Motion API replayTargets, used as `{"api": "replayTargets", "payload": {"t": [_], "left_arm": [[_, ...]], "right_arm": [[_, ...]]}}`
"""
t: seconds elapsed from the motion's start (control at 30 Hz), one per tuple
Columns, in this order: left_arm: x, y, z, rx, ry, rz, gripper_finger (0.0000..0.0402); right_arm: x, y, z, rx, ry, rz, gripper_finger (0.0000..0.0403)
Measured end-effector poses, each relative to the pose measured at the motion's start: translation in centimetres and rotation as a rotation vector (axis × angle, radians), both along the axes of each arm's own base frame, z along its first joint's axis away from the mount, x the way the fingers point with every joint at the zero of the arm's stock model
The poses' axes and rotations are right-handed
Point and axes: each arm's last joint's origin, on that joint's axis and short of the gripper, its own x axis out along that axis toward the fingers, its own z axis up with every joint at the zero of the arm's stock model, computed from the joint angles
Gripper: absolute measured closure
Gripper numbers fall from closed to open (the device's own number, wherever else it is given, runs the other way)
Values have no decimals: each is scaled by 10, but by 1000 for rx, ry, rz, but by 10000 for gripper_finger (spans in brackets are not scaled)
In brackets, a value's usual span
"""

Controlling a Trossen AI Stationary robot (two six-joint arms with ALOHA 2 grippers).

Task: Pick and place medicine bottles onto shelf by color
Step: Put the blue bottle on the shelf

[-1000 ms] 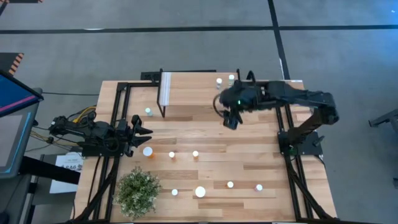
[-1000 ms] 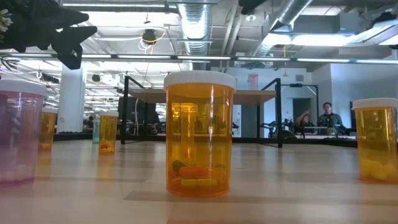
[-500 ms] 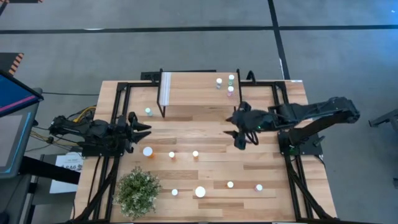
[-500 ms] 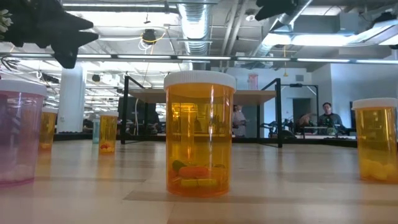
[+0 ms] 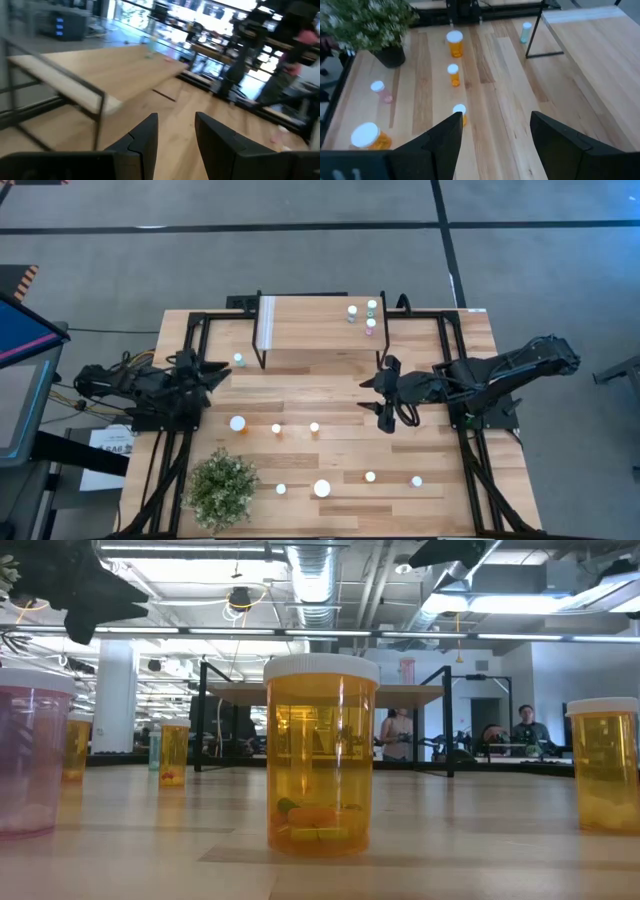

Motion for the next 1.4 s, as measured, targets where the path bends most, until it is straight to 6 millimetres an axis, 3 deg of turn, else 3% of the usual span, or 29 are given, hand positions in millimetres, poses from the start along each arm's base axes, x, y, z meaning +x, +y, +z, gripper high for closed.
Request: {"api": "replayTargets", "payload": {"t": [0.37, 0.83, 1.17, 1.4], "left_arm": [[-7, 8, -3, -53, -22, 317, 285], [-9, 10, -4, -54, -35, 398, 285], [15, 4, -11, -28, 106, 415, 282], [28, 7, -26, -81, 258, 455, 227]], "right_arm": [[0, 0, 1, 1, -6, -1, 147], [1, 0, 2, 2, -20, 1, 147], [2, 0, 3, -14, -31, 11, 147], [2, 0, 4, -22, -38, 17, 147]]}}
